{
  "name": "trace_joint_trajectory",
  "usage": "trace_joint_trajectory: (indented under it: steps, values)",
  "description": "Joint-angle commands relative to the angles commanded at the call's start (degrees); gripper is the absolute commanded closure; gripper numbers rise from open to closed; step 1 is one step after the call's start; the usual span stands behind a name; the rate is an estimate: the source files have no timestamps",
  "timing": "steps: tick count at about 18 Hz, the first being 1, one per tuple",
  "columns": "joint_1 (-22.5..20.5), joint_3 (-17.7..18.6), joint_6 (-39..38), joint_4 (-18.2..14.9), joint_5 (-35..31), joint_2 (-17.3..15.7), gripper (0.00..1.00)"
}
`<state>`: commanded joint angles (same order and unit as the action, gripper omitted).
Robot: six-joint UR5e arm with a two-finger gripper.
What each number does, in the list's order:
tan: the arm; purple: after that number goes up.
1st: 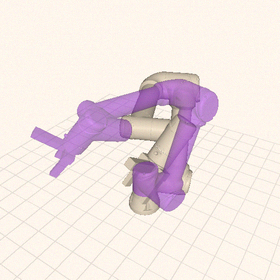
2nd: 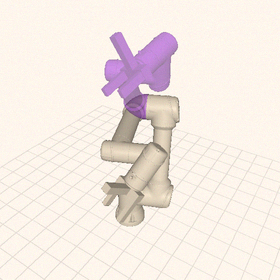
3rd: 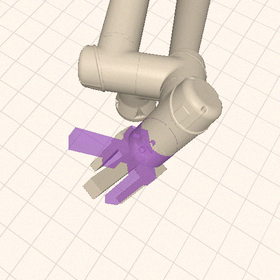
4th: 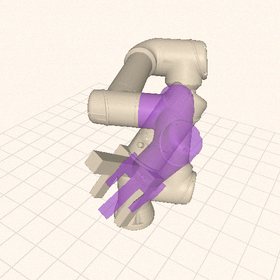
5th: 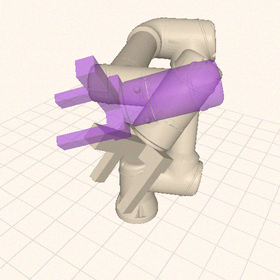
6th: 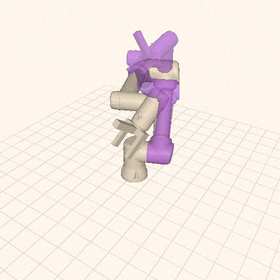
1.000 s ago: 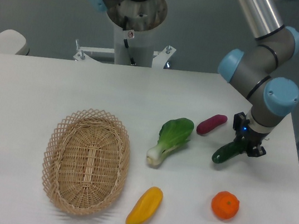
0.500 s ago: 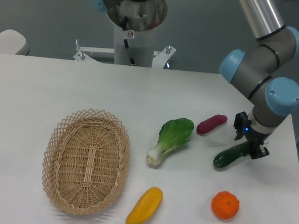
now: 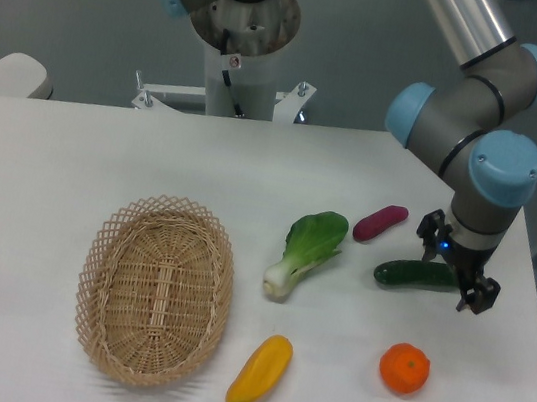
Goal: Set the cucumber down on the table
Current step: 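Lay the cucumber flat on the table and open the gripper, then lift the open gripper up away from the cucumber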
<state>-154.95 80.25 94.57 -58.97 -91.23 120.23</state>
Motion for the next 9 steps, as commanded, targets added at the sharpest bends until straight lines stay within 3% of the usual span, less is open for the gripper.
trace_joint_trajectory:
  steps: [4, 9]
  values:
    - [2.02, -2.73, -4.38, -0.89, 0.09, 0.96, 0.05]
    - [3.16, -3.35, -7.47, -0.8, 0.09, 1.58, 0.05]
